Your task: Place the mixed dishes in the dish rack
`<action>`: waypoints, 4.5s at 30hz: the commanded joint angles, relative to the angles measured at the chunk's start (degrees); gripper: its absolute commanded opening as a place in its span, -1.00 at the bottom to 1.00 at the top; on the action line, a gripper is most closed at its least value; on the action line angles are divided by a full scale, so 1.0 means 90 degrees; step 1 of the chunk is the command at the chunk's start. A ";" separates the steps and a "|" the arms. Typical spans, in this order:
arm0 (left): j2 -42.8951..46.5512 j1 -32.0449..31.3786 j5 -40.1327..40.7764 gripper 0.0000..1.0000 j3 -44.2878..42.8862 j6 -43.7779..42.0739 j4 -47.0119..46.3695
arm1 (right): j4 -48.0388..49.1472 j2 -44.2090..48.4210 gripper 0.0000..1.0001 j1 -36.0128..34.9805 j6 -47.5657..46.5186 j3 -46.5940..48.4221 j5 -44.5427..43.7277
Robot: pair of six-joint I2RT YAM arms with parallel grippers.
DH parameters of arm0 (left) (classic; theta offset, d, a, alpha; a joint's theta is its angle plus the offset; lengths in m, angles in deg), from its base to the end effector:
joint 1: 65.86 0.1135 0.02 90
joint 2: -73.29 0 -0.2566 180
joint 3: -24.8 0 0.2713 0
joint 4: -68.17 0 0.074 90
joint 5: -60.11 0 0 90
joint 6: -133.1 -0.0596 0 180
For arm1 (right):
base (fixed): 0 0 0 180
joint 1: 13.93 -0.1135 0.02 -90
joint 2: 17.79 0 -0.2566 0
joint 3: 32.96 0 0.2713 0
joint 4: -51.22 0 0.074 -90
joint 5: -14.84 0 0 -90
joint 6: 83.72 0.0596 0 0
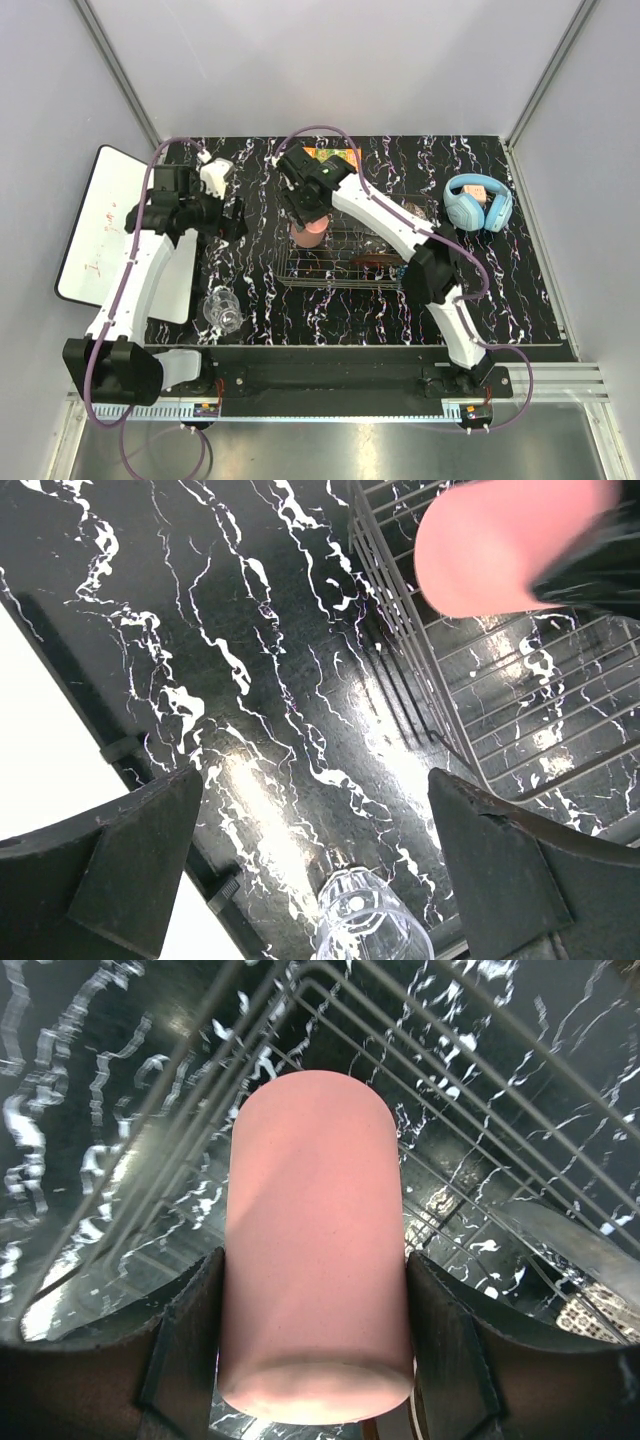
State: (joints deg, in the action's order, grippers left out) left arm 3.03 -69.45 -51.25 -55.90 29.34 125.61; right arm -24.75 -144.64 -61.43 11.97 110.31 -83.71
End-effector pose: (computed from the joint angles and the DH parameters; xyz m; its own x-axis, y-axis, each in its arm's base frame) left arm 0.2865 -0.0397 0.3095 -0.6361 0.2619 -0.7258 0.4711 0.8768 -0.0965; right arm 0.3453 0.3638 0.2809 -0.6468 -0.5607 -0.5170 -0.6171 0.7831 -0.0773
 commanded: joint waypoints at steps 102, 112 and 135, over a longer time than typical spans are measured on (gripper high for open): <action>0.0111 0.1064 -0.2203 -1.00 0.0245 -0.2241 0.2367 | 0.5496 0.6750 0.99 -0.0063 0.2335 -0.7458 0.1867; -0.0894 0.1064 -0.6588 -1.00 -0.2375 -0.1724 0.3894 | 1.0593 0.6887 0.99 -0.0063 0.5242 -0.9352 0.4027; -0.1080 0.0624 -0.8349 -1.00 -0.1389 -0.1137 0.3680 | 1.5332 0.4661 1.00 -0.0073 0.7443 -1.0037 0.4163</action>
State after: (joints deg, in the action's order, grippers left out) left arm -7.89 -63.31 -111.27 -68.05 18.12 158.01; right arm 106.02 -101.69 -61.78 77.19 18.78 -47.98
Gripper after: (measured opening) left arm 0.097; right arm 0.994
